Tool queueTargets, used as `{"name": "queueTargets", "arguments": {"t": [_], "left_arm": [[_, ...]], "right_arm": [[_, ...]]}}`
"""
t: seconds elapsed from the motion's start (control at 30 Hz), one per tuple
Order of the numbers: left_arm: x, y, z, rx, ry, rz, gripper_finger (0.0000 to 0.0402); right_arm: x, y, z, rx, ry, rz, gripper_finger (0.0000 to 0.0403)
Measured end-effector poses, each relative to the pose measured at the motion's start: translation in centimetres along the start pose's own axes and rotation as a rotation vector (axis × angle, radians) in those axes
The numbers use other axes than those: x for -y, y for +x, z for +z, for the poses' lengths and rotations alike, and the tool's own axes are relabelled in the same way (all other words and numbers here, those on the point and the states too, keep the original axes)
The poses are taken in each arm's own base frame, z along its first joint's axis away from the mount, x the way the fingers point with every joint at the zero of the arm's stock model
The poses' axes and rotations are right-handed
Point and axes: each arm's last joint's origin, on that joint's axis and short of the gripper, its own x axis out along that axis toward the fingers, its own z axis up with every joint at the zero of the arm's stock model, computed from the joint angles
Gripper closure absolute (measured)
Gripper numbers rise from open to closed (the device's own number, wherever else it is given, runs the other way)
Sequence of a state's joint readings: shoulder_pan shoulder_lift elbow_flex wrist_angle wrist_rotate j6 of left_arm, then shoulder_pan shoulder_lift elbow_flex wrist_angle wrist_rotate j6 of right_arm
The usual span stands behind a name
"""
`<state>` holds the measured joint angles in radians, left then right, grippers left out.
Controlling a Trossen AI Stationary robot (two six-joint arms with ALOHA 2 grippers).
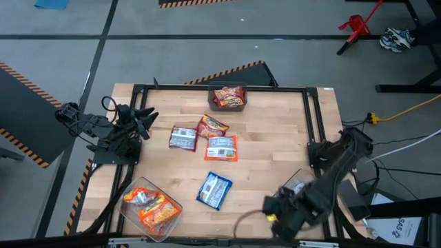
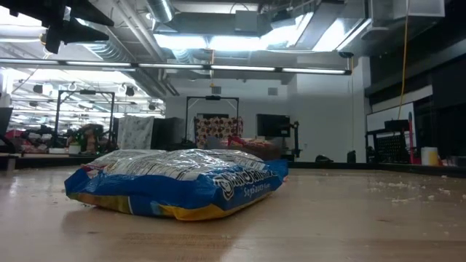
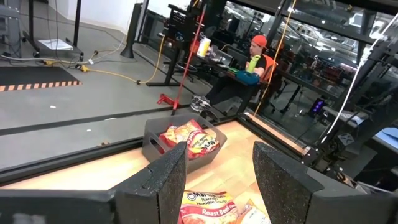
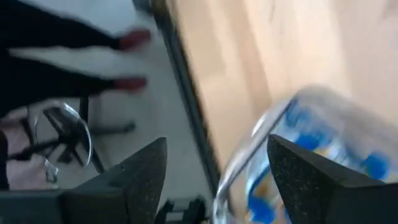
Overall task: Sort Maruchan noodles
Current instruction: Put the blue noodle pack into the right transparent bin
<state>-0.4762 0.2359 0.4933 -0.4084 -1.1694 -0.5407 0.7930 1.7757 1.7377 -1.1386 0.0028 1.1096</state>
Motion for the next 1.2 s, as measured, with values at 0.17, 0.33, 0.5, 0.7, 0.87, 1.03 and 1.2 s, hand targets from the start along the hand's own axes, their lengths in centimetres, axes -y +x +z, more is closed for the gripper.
{"name": "queueTargets", "arguments": {"t": [0.17,0.33,0.5,0.7,0.87,1.03,1.2], "left_arm": [[0.0,0.0,0.0,-0.004,-0.001,-0.007,0.0225],[0.1,0.0,0.0,-0.013,-0.002,-0.022,0.0225],[0.1,0.0,-0.1,-0.030,-0.003,-0.049,0.0225],[0.1,0.0,-0.1,-0.033,0.003,-0.052,0.0225],[0.1,0.0,-0.2,-0.037,0.013,-0.050,0.0225],[0.0,0.0,-0.3,-0.043,0.028,-0.048,0.0225],[0.0,0.0,-0.3,-0.043,0.028,-0.048,0.0225]], "right_arm": [[1.7,-2.4,4.4,0.242,-0.098,-0.112,0.0139],[4.8,-1.2,9.0,0.281,-0.128,-0.192,0.0138],[6.9,3.5,12.5,0.193,-0.199,-0.125,0.0120],[9.8,9.6,14.8,0.089,-0.264,-0.206,0.0085],[11.3,13.4,16.4,0.045,-0.289,-0.177,0.0060],[12.1,16.0,16.7,-0.015,-0.294,-0.168,0.0045],[12.6,17.5,16.5,-0.040,-0.288,-0.207,0.0051]]}}
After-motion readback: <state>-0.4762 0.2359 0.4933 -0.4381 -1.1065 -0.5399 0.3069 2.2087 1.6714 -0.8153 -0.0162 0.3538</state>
